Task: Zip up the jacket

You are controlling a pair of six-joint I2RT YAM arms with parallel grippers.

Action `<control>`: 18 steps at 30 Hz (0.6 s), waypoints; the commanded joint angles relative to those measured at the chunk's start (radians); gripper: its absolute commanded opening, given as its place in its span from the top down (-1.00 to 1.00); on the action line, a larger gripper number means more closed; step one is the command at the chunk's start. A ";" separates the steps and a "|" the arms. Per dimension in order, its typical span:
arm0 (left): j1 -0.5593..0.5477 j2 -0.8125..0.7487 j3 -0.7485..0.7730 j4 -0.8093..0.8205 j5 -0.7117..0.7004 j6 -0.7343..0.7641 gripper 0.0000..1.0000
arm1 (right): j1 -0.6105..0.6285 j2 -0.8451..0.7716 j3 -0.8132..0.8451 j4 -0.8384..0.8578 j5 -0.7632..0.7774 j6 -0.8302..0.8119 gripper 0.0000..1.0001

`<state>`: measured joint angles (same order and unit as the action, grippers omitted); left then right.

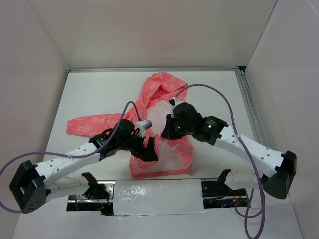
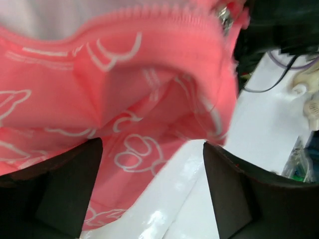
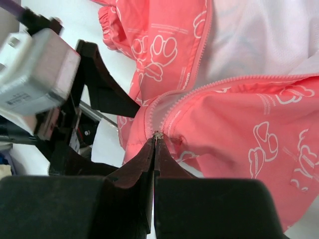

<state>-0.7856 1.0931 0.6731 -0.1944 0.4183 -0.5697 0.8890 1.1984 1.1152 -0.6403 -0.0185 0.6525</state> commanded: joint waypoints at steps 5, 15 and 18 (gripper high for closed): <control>-0.065 -0.101 0.134 -0.054 -0.223 0.076 -0.99 | 0.011 -0.014 0.095 -0.045 0.058 -0.051 1.00; -0.291 -0.058 0.197 0.073 -0.680 0.301 -0.98 | -0.035 -0.003 0.215 -0.105 -0.032 -0.027 1.00; -0.330 -0.012 0.210 0.122 -0.820 0.342 -0.95 | -0.039 0.003 0.221 -0.108 -0.049 -0.034 1.00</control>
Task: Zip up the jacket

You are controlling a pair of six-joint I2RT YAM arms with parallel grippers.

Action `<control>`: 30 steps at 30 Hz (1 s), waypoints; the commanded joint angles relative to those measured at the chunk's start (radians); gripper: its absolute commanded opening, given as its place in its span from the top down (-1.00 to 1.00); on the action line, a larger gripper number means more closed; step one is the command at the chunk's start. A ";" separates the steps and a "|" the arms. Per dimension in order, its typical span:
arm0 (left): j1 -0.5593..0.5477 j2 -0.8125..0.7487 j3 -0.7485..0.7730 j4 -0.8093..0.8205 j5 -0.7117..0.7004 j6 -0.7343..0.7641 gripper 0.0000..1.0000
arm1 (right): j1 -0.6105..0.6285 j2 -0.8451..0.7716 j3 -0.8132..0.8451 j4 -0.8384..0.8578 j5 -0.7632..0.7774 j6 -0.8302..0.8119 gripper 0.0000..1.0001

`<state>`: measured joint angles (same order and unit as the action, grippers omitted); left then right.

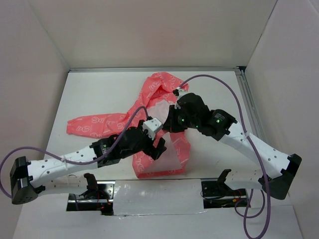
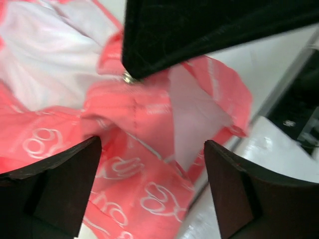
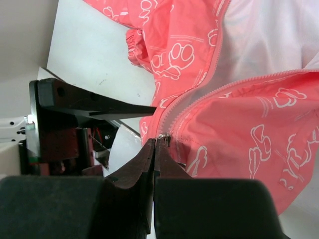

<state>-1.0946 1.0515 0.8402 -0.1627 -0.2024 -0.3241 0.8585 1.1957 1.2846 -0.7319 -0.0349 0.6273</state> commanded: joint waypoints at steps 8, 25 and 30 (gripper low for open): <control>-0.031 0.048 0.037 0.196 -0.354 0.163 -0.79 | -0.026 0.004 0.033 -0.017 -0.062 -0.009 1.00; -0.071 0.048 -0.026 0.348 -0.270 0.369 0.54 | -0.096 0.015 0.030 0.048 -0.125 0.018 1.00; -0.073 0.033 -0.021 0.322 -0.224 0.341 1.00 | -0.119 0.015 0.041 0.058 -0.131 0.018 1.00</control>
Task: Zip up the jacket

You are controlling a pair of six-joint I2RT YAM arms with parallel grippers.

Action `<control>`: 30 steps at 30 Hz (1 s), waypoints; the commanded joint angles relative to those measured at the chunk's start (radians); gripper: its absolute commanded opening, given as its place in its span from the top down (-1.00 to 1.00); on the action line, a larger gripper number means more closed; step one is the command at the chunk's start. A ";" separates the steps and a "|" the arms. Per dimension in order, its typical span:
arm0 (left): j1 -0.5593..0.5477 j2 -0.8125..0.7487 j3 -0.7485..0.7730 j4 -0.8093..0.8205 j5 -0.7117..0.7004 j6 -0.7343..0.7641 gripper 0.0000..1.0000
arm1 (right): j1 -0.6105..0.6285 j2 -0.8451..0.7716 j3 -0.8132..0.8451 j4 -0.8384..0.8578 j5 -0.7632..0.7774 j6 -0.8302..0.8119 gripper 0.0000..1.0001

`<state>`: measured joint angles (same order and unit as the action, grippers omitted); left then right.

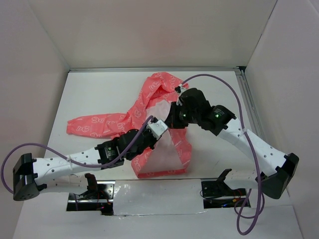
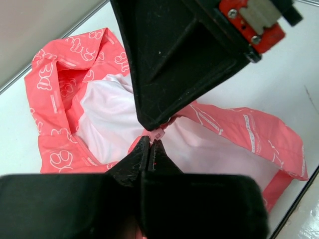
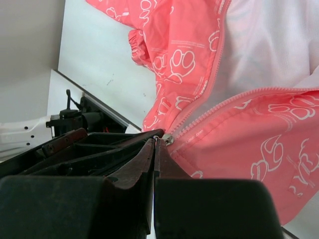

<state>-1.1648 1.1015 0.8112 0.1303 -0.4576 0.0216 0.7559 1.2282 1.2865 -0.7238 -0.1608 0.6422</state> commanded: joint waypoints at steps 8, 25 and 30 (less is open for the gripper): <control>-0.007 -0.169 -0.050 0.094 0.203 0.051 1.00 | -0.030 0.082 0.062 0.049 0.079 -0.036 1.00; -0.009 -0.342 -0.210 -0.127 0.600 -0.351 1.00 | -0.297 0.813 0.682 0.331 0.478 -0.202 1.00; -0.012 -0.425 -0.309 -0.179 0.847 -0.445 1.00 | -0.371 1.123 1.098 0.343 0.550 -0.196 1.00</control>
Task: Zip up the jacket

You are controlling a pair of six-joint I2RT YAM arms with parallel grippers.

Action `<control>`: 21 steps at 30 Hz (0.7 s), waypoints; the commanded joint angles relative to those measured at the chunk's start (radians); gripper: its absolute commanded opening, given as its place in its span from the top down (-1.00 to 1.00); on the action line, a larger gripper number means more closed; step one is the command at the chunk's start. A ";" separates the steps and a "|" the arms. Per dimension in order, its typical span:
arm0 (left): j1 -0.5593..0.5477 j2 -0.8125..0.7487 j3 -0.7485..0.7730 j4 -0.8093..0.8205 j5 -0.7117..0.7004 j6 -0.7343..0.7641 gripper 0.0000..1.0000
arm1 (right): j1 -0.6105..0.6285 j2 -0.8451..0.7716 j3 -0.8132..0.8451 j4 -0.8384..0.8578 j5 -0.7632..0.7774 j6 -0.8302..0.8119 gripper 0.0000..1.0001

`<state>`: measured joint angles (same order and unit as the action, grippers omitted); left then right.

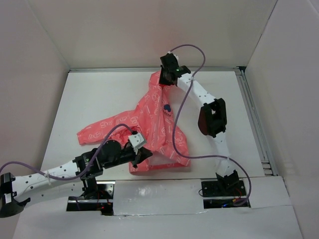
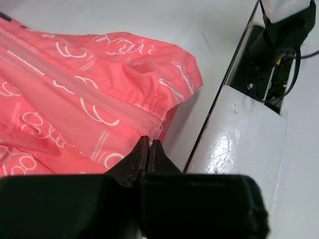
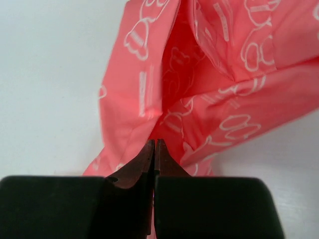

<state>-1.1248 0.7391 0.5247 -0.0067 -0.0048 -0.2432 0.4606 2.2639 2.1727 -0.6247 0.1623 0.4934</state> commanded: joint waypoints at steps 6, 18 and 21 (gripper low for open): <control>-0.050 -0.049 -0.081 -0.102 0.352 -0.283 1.00 | -0.076 0.142 0.192 0.377 0.076 -0.174 1.00; 0.207 0.131 0.161 -0.188 0.040 -0.340 -0.98 | -0.017 -0.349 -0.437 0.319 -0.291 -0.293 -0.97; 0.483 0.219 0.230 -0.174 0.237 -0.346 -0.98 | -0.072 -0.537 -0.631 0.344 -0.267 -0.196 -0.98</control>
<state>-0.8078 0.9039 0.6804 -0.1917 0.1070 -0.5537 0.4423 1.8973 1.6440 -0.3717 -0.1123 0.2363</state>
